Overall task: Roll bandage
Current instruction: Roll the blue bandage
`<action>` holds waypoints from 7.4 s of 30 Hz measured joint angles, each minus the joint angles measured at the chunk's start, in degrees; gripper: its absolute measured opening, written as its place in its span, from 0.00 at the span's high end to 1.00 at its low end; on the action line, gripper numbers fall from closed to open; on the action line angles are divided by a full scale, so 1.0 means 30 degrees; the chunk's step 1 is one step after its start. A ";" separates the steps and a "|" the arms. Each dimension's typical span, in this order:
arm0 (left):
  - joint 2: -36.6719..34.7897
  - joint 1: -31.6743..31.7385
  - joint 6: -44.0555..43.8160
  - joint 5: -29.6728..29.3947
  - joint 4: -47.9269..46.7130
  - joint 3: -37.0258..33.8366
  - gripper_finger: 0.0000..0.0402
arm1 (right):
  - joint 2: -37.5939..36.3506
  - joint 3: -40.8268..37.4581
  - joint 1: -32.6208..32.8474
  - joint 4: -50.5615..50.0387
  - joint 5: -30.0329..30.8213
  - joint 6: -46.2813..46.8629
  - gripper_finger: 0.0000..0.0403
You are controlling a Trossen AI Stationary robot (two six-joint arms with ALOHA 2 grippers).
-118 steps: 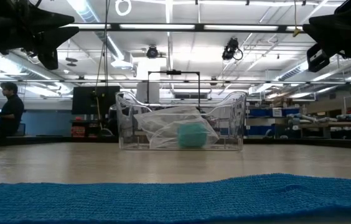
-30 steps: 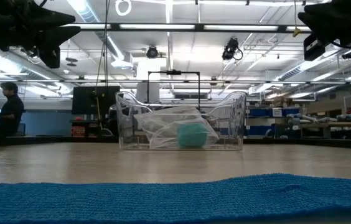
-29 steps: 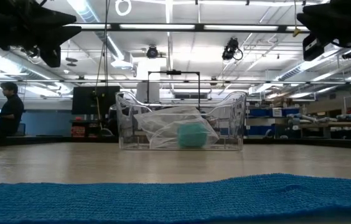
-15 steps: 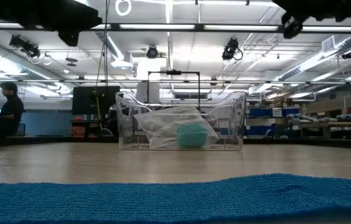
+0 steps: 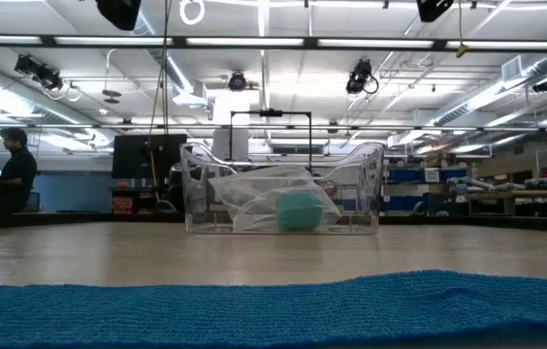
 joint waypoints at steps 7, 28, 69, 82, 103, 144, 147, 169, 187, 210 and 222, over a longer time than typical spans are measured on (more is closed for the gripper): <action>0.1033 -0.1245 -0.8444 0.4079 -0.0837 0.0043 0.70 | 0.3217 0.1751 0.0617 -0.0147 -0.0039 -0.0304 0.85; 0.1569 -0.7814 -0.6259 -0.5562 -0.0325 0.0043 0.70 | 0.9583 0.8213 0.0203 0.0301 0.0600 -0.6506 0.85; 0.8390 -1.0643 -1.1982 -0.9161 -1.3379 0.8742 0.70 | 1.3050 0.6586 0.0449 0.2242 -0.0063 0.1545 0.85; 1.1614 -1.3922 -1.5574 -1.2284 -1.2360 0.8713 0.70 | 1.5996 1.0655 0.0436 0.1979 -0.1035 0.1796 0.86; 1.1674 -1.7441 -2.3100 -1.5676 -1.5699 0.8713 0.70 | 1.9265 1.5448 0.1001 0.1508 -0.2060 0.0155 0.86; 1.5896 -1.0389 -1.8809 0.5816 -1.8474 1.1482 0.70 | 1.9083 1.6831 0.0946 -0.8600 -0.0404 -0.0207 0.88; 1.6427 -1.0396 -1.8780 0.5868 -1.8455 1.1482 0.70 | 1.8523 1.5855 0.0953 -0.8336 -0.0190 0.0222 0.88; 1.7303 -0.9950 -1.8633 0.2763 -1.7998 1.1531 0.70 | 1.6053 1.1637 0.1704 -0.5140 0.0906 0.2016 0.89; 1.8603 -0.8950 -1.6194 -0.0446 -1.5065 1.2279 0.70 | 1.5711 1.1637 0.1843 -0.5124 0.2168 0.2460 0.89; 1.7532 -1.0486 -2.0722 -0.7080 -2.5080 1.8439 0.70 | 1.5744 1.0562 0.2607 -0.3904 0.2846 0.3223 0.89; 1.7393 -1.0981 -2.2890 -0.1332 -2.5313 1.7682 0.70 | 1.5681 1.0391 0.2607 -0.3271 0.2839 0.3259 0.89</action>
